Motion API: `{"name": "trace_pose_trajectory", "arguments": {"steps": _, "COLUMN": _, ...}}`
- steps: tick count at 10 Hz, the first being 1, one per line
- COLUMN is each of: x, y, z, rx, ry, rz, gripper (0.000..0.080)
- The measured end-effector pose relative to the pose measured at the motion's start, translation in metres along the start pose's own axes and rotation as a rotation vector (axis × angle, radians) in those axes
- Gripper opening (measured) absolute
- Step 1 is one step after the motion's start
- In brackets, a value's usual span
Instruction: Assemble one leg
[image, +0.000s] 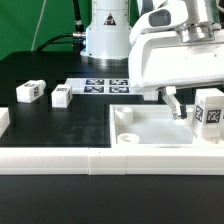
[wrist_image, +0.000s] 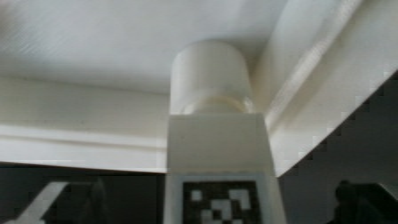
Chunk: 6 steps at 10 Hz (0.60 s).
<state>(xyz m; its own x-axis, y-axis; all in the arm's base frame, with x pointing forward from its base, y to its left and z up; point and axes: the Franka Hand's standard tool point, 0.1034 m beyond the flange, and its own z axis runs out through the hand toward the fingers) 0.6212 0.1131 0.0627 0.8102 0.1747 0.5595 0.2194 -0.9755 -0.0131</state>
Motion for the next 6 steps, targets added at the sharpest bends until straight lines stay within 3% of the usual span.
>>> {"name": "trace_pose_trajectory", "arguments": {"steps": 4, "x": 0.000, "y": 0.000, "z": 0.000, "rx": 0.001, "ry": -0.002, "rz": 0.000, "gripper": 0.0649}}
{"name": "trace_pose_trajectory", "arguments": {"steps": 6, "x": 0.018, "y": -0.004, "z": -0.016, "rx": 0.010, "ry": -0.024, "rz": -0.007, "gripper": 0.0649}}
